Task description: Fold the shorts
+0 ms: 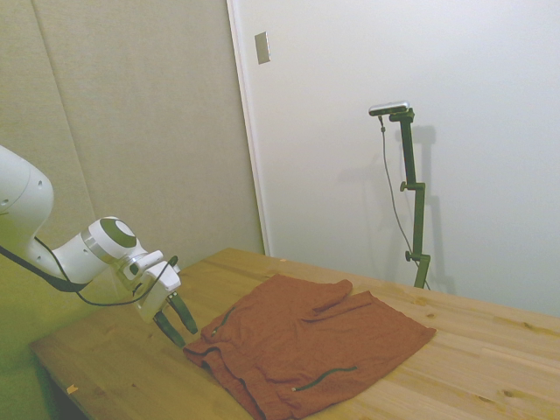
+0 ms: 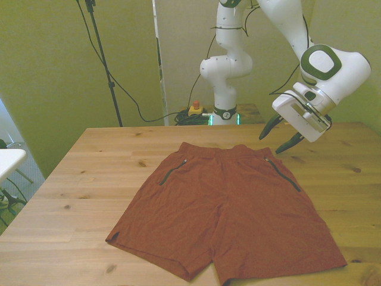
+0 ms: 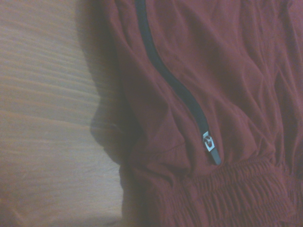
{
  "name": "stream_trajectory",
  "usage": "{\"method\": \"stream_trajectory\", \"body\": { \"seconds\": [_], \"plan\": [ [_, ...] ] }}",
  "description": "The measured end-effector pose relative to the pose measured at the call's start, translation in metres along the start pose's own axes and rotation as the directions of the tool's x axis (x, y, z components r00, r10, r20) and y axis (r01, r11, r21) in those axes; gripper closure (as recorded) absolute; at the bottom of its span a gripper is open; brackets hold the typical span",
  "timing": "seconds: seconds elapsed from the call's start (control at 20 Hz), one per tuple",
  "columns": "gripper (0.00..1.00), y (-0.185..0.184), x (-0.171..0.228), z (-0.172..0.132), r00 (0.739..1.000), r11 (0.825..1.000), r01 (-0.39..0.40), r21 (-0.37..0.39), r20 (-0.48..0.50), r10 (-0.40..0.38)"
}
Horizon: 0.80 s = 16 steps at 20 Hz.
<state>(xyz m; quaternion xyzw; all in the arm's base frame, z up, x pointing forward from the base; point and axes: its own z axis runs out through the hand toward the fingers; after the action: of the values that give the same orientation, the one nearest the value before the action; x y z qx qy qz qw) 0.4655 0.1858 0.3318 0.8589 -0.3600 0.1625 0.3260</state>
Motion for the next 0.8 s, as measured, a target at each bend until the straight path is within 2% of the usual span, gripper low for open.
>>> {"method": "stream_trajectory", "body": {
  "seconds": [0.45,0.5,0.8],
  "plan": [
    [0.00,0.004,0.014,0.019,1.000,1.000,-0.001,-0.027,0.021,0.002],
    [1.00,0.004,0.014,0.019,1.000,1.000,0.000,-0.027,0.021,0.000],
    [1.00,0.005,0.015,0.021,1.000,1.000,0.004,-0.031,0.023,-0.003]
  ]
}}
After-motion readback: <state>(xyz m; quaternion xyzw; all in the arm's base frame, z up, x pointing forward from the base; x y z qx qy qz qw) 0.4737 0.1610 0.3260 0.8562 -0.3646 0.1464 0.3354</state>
